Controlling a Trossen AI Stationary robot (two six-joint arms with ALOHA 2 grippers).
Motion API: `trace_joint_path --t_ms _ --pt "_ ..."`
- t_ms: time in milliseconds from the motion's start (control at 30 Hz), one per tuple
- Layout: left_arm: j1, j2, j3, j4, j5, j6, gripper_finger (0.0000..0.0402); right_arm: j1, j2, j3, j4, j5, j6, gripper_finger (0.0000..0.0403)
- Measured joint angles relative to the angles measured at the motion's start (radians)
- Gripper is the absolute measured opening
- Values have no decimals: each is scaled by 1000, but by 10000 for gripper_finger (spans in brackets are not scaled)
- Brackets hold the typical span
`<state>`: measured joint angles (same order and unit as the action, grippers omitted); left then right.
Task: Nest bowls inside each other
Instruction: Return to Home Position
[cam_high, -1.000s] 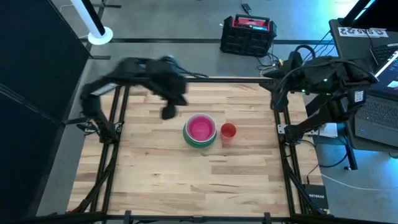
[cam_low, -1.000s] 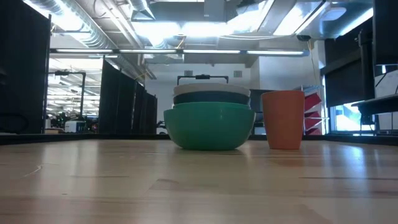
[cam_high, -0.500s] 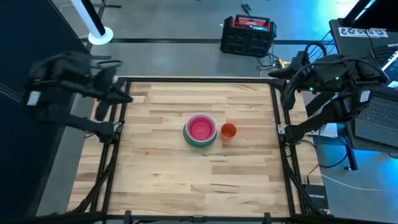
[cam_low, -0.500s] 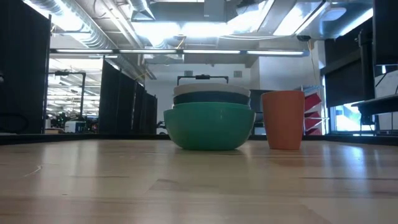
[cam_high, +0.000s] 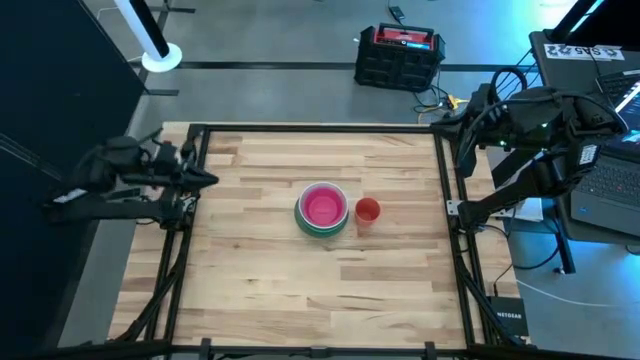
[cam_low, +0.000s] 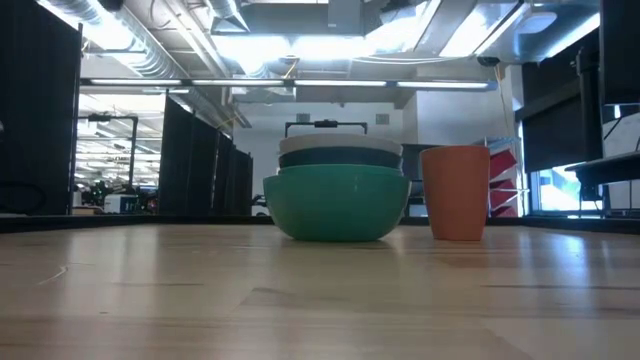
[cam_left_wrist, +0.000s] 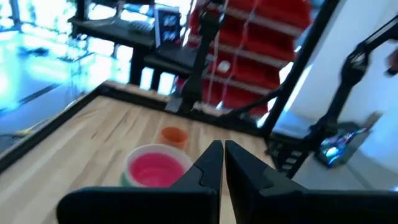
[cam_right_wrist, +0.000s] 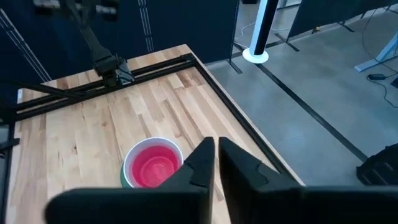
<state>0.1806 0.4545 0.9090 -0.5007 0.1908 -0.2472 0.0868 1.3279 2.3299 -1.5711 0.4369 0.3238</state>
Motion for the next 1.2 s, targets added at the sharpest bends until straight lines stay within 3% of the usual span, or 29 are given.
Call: trace_joint_path --t_ms 167,367,600,700,1067,1200 --pt "0 -158 -290 279 40 -37 0 0 -12 0 0 -3 17 1" --pt "0 -221 -460 453 62 -63 0 -2 -40 0 1 1 55 0" --pt "0 -259 -558 509 -14 -91 0 -2 -55 0 2 24 65 0" --pt "3 -261 -562 392 -84 -53 0 -2 -54 0 2 61 64 0" --pt "-33 -239 -739 660 -113 76 0 -2 -55 0 1 190 61 0" --pt "-44 -232 -806 766 -119 98 0 -2 -59 0 1 190 47 1"
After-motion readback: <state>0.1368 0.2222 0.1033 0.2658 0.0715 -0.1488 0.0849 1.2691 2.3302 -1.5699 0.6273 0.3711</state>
